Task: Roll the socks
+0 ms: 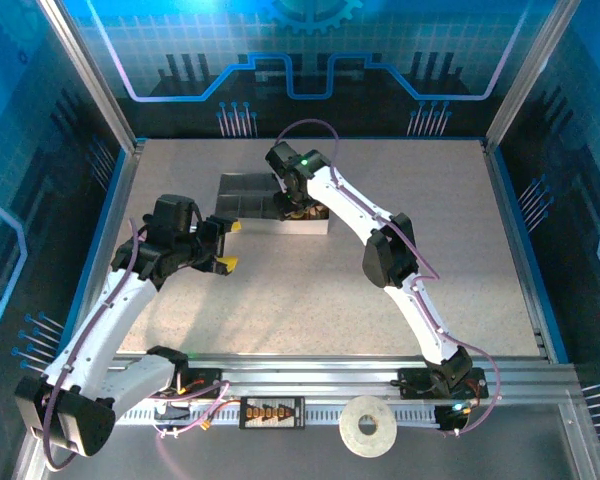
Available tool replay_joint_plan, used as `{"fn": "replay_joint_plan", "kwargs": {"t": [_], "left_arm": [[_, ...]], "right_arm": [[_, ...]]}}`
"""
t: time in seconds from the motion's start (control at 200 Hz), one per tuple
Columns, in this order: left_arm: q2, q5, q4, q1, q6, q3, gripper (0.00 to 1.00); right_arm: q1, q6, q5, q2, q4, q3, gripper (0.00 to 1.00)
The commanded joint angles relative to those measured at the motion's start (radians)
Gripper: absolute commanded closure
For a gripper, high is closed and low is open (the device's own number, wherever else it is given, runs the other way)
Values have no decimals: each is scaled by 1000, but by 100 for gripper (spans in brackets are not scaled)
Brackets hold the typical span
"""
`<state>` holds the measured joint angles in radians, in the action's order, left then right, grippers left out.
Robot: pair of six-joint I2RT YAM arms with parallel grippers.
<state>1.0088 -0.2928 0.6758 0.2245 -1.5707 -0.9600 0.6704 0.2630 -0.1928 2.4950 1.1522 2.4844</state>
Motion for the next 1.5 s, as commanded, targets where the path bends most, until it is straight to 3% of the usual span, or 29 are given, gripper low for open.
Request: {"fn": "replay_joint_plan", "kwargs": {"t": [0.0,0.345,0.856,1.251,1.496], "left_arm": [[5,-22,-2,-6,0,-19,30],[6,-21,-1,-6,2,-22,31],[7,-25,-7,-7,-1,-12,31],[8,-28,-14,-6,-2,-10,32],[5,-28,-13,-5,-4,-8,32]], "right_arm": [[-18,38,27,-38,64,22,38],[-36,91,51,-58,62,22,33],[-65,166,130,-90,64,28,39],[-71,163,112,-74,66,-11,60],[-81,135,46,-28,61,-6,87]]}}
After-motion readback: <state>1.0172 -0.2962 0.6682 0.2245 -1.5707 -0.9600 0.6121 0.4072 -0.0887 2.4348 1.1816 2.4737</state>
